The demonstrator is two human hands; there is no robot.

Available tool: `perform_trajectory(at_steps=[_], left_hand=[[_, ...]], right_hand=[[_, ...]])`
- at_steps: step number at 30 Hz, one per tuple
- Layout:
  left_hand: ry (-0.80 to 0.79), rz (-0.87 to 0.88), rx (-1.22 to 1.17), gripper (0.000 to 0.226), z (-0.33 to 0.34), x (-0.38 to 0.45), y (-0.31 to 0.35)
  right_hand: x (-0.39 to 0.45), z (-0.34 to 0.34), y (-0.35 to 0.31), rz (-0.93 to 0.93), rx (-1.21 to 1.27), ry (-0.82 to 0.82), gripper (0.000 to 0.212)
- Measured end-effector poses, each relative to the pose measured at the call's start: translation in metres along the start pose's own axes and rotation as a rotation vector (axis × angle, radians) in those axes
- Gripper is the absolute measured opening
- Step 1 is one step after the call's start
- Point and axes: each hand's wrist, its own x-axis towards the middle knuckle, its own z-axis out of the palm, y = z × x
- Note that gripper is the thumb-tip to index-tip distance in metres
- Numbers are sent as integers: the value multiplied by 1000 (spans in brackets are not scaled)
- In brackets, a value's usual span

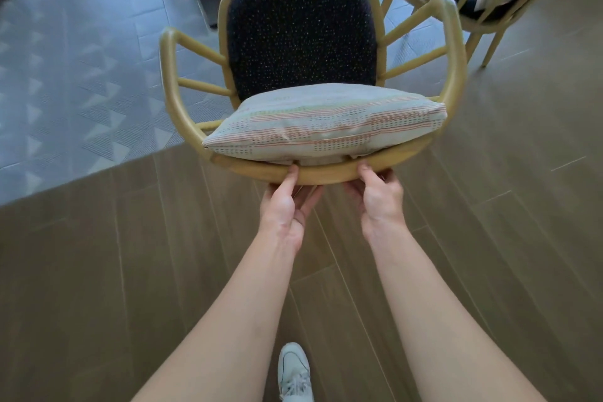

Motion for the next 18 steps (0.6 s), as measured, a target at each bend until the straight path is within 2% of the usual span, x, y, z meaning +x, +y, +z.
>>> perform_trajectory(at_steps=[6, 14, 16, 18], left_hand=[[-46, -7, 3, 49, 33, 19, 33], [-69, 20, 142, 47, 66, 55, 63], [-87, 31, 145, 47, 75, 62, 71], [-97, 52, 155, 47, 87, 72, 81]], right_hand=[[17, 37, -25, -80, -7, 6, 37], [47, 78, -48, -178, -65, -18, 76], [52, 87, -57, -181, -61, -26, 73], [61, 101, -66, -175, -38, -31, 59]])
